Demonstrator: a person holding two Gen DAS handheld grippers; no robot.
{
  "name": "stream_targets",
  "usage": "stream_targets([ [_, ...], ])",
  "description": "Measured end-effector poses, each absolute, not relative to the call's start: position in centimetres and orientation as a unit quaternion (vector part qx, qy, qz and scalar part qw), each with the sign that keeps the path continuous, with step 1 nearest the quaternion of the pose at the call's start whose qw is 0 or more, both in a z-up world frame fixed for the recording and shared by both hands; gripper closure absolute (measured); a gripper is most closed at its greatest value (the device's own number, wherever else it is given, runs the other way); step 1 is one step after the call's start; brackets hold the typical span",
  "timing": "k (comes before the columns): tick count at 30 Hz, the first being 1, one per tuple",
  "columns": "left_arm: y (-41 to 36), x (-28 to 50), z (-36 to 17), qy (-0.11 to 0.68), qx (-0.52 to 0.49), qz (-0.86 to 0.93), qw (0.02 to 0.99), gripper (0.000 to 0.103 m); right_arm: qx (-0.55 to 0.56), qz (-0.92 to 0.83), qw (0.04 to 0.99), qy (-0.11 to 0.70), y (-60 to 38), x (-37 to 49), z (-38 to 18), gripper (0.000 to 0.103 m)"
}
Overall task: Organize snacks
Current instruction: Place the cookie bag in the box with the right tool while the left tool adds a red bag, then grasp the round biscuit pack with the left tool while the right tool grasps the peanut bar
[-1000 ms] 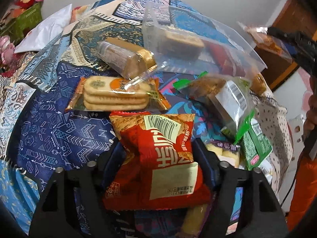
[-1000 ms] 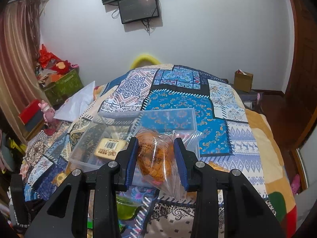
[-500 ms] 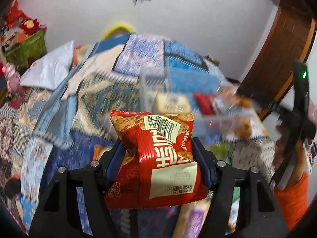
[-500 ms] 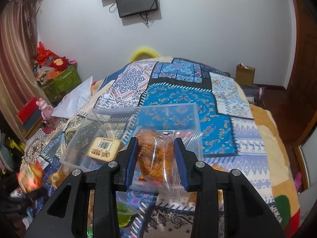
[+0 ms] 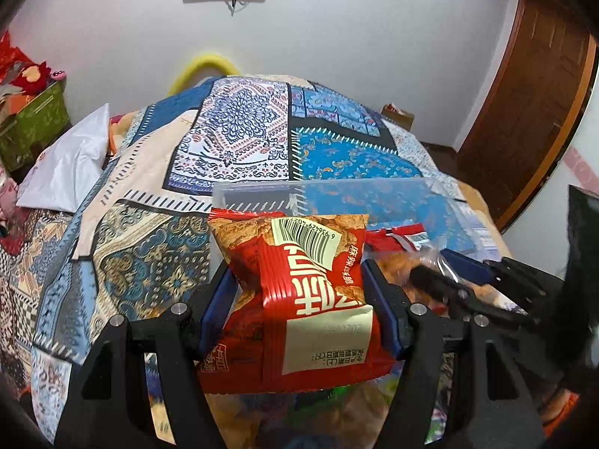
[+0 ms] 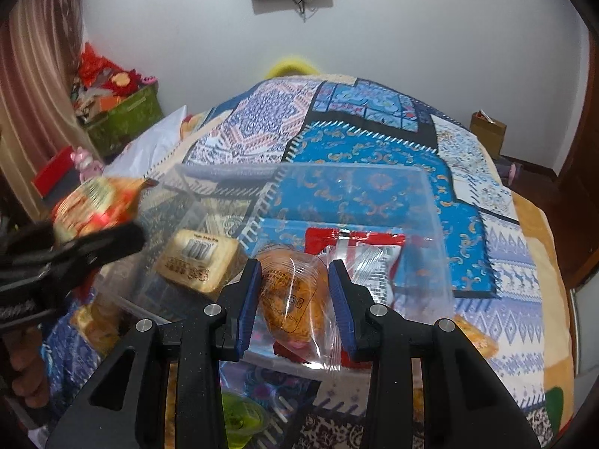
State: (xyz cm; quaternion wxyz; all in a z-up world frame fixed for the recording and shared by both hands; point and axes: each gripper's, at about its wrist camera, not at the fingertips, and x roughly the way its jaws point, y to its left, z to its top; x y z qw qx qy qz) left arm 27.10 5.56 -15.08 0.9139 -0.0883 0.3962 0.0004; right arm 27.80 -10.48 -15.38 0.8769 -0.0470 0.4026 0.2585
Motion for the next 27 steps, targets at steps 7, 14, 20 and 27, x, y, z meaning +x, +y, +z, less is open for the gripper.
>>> stream_targets([
  [7,4.5,29.1,-17.5,0.419,-0.065,-0.003,0.906,0.036,-0.063,0.268,0.869,0.412,-9.9,28.0,-16.2,0.064],
  [14,4.7,28.3,-17.3,0.425,-0.068,-0.001,0.902,0.034,-0.063,0.267,0.868,0.414,-10.5,27.3,-15.3,0.059],
  [20,6.0,25.6,-13.8,0.396,-0.082,-0.004,0.915,0.031,-0.042,0.256,0.877,0.405,-12.1,26.3,-13.5,0.053],
  [27,9.0,21.5,-10.5,0.366,-0.076,0.026,0.927,0.019,-0.035,0.223,0.899,0.375,-15.0,24.7,-10.5,0.041],
])
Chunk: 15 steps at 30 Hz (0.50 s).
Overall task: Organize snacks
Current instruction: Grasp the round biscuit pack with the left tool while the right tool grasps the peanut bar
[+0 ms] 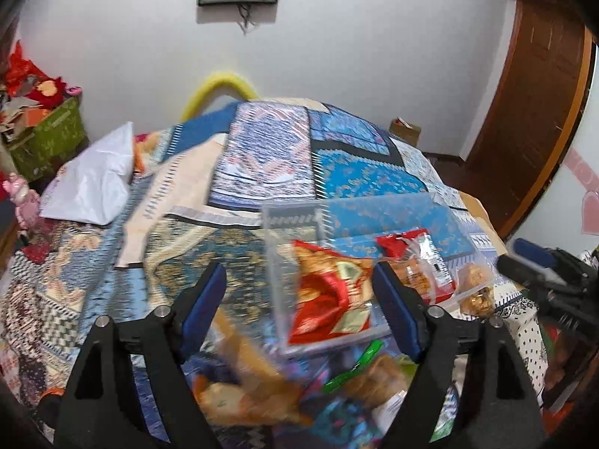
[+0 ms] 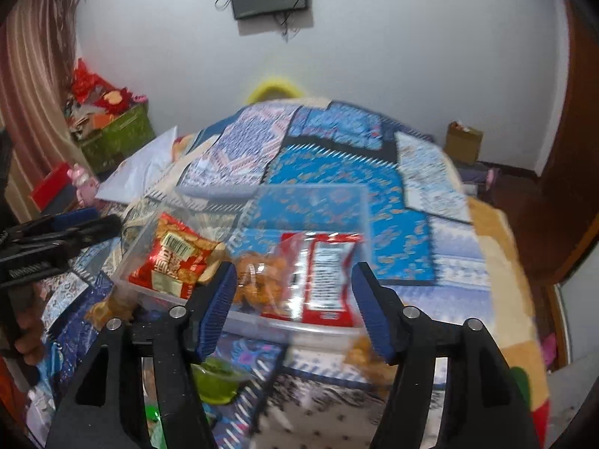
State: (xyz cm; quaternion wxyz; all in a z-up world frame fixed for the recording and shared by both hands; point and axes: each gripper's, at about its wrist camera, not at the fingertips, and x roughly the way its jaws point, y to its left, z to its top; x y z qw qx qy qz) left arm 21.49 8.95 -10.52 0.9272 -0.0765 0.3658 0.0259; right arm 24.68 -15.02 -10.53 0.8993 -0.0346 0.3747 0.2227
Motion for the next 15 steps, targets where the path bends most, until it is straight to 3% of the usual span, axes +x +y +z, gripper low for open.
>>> stream_targets([
  [6,12.0,18.4,-11.4,0.38,-0.086,0.057,0.919,0.015,-0.031,0.193,0.911,0.363,-17.8,23.5,-9.3,0.034],
  [15,13.1,16.2,-16.7,0.441,-0.105,0.052,0.89,0.015,-0.052,0.15,0.9,0.406,-20.5,22.6,-12.9,0.033],
])
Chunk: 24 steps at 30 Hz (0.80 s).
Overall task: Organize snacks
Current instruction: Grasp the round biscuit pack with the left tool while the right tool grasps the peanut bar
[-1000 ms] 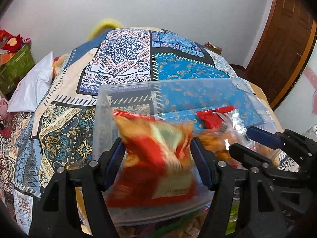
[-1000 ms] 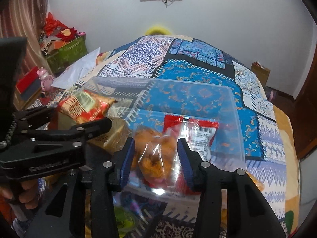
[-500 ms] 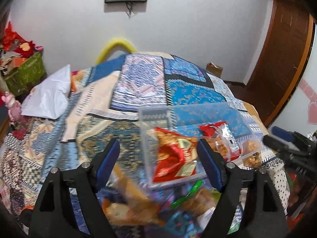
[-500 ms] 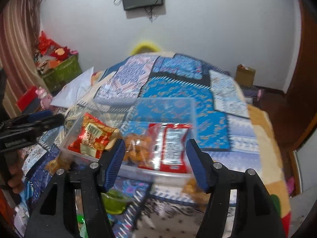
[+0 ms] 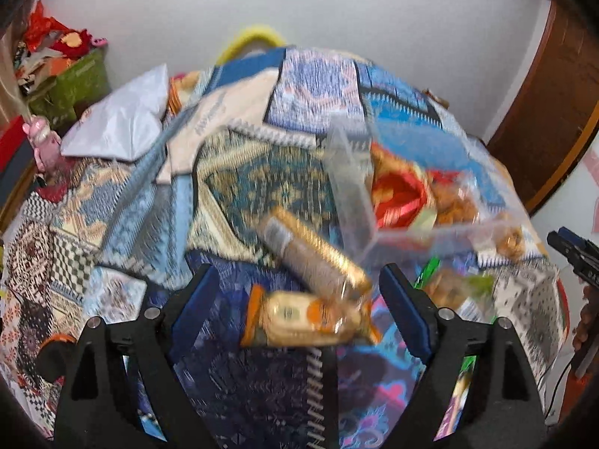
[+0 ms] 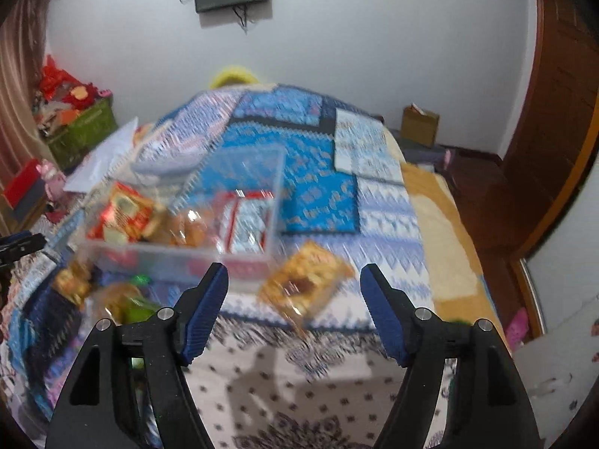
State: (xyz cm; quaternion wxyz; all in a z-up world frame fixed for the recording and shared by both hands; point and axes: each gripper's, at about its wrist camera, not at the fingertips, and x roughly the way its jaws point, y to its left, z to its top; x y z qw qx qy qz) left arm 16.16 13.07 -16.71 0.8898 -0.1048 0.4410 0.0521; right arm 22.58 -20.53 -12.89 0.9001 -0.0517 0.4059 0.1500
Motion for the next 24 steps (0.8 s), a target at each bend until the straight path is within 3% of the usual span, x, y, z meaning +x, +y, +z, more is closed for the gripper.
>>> stream_targets([
  [9,12.1,16.5,-21.0,0.485,-0.12,0.026,0.866,0.015,-0.043,0.135,0.882,0.449,-21.8,23.9,-16.4,0.033],
  [18,10.9,18.2,-23.0,0.499,-0.094,0.023,0.861,0.005,-0.034,0.141,0.87,0.472,-20.7,26.5,-18.0,0.033],
  [21,10.9,18.8,-23.9,0.506,-0.084,0.028,0.858,0.001,-0.03,0.143,0.867,0.477,-20.5,26.9,-18.7,0.021],
  [24,11.4,19.3,-24.7,0.51,-0.109,0.03,0.853,0.001,-0.026,0.141,0.867,0.478,-20.5,27.0,-19.2,0.018],
])
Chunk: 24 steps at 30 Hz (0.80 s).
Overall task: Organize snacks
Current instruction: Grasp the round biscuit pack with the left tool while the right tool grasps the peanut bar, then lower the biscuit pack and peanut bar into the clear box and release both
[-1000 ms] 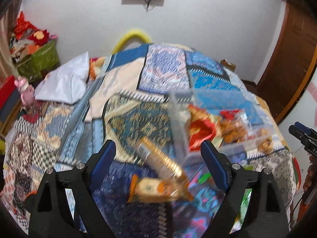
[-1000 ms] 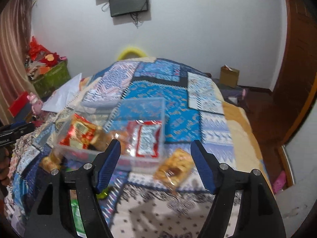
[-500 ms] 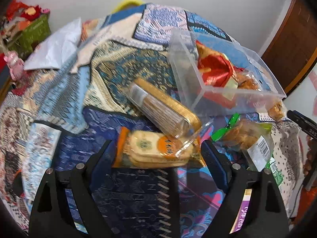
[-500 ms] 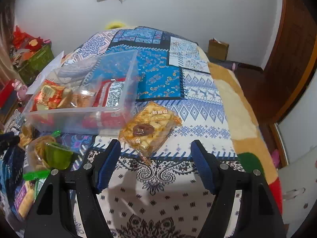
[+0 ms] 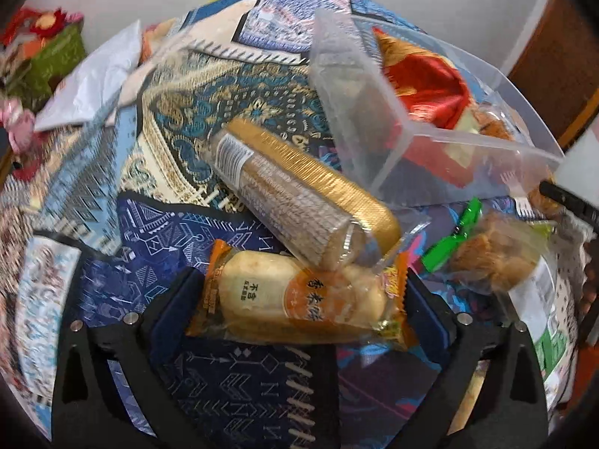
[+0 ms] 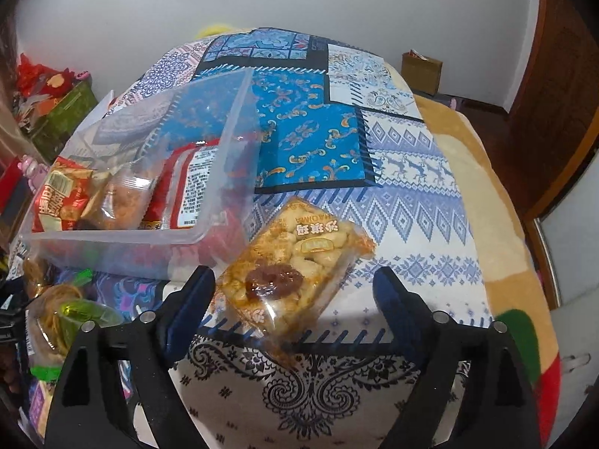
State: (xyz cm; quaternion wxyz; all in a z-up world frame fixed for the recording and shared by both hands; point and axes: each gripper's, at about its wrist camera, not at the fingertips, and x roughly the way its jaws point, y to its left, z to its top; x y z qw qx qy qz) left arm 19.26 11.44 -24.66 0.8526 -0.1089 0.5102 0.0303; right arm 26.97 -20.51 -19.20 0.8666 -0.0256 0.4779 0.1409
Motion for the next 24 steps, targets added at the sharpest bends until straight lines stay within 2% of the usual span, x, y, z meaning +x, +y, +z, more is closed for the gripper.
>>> stream_targets([
  [3,11.7,19.1,-24.7,0.502,-0.12,0.03,0.856,0.002,-0.015,0.145,0.865,0.481,-20.8,27.0,-19.6,0.019],
  [6,11.8,18.6,-24.4,0.494,-0.119,0.031,0.861,0.008,-0.004,0.147,0.864,0.481,-21.2,26.9,-19.7,0.02],
  [8,11.9,18.0,-24.1,0.491,-0.122,0.029,0.862,0.012,-0.003,0.148,0.865,0.48,-21.3,26.9,-19.7,0.028],
  [10,12.0,17.6,-23.8,0.489,-0.124,0.031,0.863,0.016,0.001,0.155,0.863,0.48,-21.4,26.8,-19.6,0.046],
  [13,12.0,16.4,-23.2,0.484,-0.117,0.038,0.866,0.021,0.005,0.152,0.864,0.48,-21.7,26.7,-19.5,0.052],
  [24,12.7,13.1,-18.2,0.428,-0.111,0.05,0.895,0.022,-0.004,0.138,0.878,0.458,-23.3,24.8,-17.7,0.056],
])
